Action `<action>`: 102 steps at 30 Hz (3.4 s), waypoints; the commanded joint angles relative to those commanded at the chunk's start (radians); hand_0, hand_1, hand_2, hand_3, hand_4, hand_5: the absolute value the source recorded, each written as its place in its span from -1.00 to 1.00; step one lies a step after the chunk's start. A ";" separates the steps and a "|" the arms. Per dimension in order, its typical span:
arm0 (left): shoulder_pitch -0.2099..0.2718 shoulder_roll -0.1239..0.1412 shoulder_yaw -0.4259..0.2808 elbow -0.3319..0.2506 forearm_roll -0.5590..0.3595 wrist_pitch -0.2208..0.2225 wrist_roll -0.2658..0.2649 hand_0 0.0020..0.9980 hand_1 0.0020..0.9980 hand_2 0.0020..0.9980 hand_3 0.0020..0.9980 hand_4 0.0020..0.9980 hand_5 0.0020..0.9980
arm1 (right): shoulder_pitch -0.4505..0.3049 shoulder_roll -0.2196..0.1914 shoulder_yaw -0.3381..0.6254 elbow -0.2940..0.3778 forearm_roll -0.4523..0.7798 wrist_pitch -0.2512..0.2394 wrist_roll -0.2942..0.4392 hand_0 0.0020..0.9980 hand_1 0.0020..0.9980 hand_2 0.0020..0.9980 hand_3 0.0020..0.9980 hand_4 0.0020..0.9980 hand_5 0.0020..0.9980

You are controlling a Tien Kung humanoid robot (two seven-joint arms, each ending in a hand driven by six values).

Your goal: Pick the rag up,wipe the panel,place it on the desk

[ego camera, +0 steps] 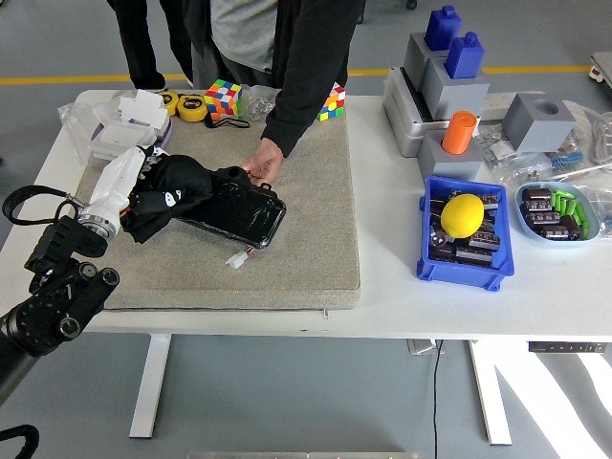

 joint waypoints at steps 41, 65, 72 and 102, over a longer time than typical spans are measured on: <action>0.043 0.012 0.236 -0.194 -0.071 0.033 0.031 -0.55 -0.33 -0.15 0.12 0.51 -1.00 | -0.001 0.001 -0.012 0.008 0.009 0.000 -0.001 0.18 0.13 -0.04 0.04 0.82 -0.27; 0.023 0.010 0.344 -0.258 -0.104 0.033 0.031 -0.55 -0.34 -0.16 0.12 0.51 -1.00 | 0.000 0.002 -0.009 0.008 0.009 0.000 -0.001 0.18 0.13 -0.04 0.04 0.82 -0.26; 0.014 0.019 0.261 -0.187 -0.096 0.039 0.018 -0.55 -0.34 -0.16 0.12 0.51 -1.00 | -0.002 0.002 -0.007 0.007 0.007 0.000 -0.002 0.18 0.13 -0.03 0.04 0.82 -0.26; -0.018 0.037 -0.046 0.102 -0.050 0.090 -0.043 -0.55 -0.34 -0.16 0.12 0.51 -1.00 | -0.003 -0.001 -0.013 0.008 0.009 0.000 -0.001 0.18 0.13 -0.04 0.04 0.82 -0.27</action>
